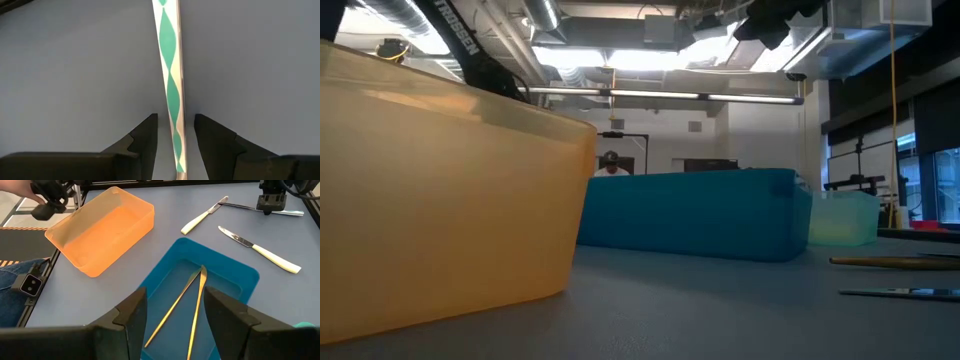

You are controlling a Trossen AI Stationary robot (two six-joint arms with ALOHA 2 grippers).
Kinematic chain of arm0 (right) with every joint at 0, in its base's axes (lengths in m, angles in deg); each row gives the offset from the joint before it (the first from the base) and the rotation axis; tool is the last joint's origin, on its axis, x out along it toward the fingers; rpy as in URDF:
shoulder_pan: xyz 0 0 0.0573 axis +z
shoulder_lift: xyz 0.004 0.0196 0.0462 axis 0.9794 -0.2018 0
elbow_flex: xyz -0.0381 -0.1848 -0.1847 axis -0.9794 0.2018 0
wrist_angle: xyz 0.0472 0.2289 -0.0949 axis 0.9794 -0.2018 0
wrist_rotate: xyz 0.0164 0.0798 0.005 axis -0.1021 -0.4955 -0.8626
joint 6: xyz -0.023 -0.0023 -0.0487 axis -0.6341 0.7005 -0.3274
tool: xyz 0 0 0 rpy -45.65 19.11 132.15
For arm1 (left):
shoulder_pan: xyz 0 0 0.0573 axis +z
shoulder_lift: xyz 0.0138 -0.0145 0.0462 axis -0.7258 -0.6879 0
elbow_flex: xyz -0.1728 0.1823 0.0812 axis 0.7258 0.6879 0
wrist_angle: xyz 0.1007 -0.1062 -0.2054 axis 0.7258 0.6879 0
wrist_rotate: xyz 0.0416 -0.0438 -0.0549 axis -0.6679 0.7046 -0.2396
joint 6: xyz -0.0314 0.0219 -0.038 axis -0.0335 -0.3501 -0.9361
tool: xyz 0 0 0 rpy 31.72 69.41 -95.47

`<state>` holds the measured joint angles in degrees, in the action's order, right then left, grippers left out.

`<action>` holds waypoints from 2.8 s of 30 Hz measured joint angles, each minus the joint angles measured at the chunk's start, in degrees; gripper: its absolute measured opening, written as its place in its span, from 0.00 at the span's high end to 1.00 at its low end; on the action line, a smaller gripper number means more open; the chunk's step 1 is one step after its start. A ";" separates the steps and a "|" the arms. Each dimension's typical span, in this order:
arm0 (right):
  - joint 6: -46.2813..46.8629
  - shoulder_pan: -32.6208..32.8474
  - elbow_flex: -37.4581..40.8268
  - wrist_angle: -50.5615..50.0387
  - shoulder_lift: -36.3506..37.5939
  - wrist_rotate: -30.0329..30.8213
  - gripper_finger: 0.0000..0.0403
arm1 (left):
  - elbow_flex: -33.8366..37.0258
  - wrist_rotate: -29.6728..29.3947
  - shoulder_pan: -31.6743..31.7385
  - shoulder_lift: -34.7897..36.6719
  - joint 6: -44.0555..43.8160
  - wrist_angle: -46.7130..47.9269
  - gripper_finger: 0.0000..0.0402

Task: Sort silverware by color (type)
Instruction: Put the right blue knife into the orange bin

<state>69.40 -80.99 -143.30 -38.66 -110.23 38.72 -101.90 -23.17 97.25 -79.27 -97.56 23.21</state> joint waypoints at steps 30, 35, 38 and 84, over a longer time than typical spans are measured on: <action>0.02 0.00 0.00 0.00 0.00 0.00 0.54 | -0.02 1.09 -0.02 -1.12 -0.22 -0.27 0.91; 0.02 0.00 0.00 0.00 0.00 0.00 0.54 | 0.00 1.20 0.00 -1.12 -0.22 -0.25 0.92; 0.02 0.00 0.00 0.00 0.00 -0.02 0.54 | 0.02 1.24 0.00 -1.12 -0.19 -0.25 0.92; 0.04 0.00 -0.02 -0.07 0.00 -0.02 0.54 | 0.06 7.54 -21.23 30.95 2.41 -2.09 0.92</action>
<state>69.44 -80.99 -143.32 -38.73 -110.23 38.70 -101.84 -15.63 76.03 -48.32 -95.15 21.11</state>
